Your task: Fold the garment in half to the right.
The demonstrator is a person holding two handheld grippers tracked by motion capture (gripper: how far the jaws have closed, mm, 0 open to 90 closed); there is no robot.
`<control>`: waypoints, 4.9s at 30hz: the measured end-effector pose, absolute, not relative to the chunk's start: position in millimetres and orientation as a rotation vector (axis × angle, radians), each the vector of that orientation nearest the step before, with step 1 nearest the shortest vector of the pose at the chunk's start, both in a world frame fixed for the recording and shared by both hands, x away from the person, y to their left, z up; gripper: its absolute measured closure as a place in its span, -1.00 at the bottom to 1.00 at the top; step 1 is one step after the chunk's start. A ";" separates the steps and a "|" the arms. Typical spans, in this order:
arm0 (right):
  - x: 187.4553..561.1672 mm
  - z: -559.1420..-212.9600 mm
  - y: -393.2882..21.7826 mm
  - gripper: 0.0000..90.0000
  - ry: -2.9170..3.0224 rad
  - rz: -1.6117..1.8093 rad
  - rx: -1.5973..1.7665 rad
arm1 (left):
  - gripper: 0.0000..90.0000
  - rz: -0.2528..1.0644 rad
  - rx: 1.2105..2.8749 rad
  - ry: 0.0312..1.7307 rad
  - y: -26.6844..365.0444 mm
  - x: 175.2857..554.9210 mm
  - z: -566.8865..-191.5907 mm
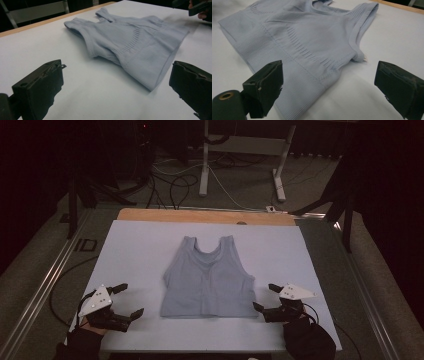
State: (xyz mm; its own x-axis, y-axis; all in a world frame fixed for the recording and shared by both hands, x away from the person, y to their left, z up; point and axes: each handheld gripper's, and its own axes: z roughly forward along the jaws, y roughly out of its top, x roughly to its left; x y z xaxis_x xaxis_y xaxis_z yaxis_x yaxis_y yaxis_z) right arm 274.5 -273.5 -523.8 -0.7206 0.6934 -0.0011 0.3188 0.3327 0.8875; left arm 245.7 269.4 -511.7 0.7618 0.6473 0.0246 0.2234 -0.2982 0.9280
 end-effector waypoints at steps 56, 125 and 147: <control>329.6 -449.9 -209.2 -0.81 2.238 1.416 0.699 | -1.00 0.374 1.931 0.574 230.2 257.2 -473.3; 451.3 -480.1 -59.9 -0.81 2.468 1.347 0.601 | 0.15 0.233 2.357 0.816 163.1 273.4 -523.9; 480.3 -482.9 -40.4 -0.81 2.505 1.348 0.659 | 0.86 0.191 2.347 0.768 150.5 269.2 -516.2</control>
State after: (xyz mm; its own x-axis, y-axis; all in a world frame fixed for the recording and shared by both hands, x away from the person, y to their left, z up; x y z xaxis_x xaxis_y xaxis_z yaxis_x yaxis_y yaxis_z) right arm 480.3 -40.4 -482.9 -0.8751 0.4837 0.0172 0.2809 0.4786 0.8319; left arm 269.2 150.5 -516.2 0.8176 0.5726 -0.0605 0.4773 -0.6152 0.6275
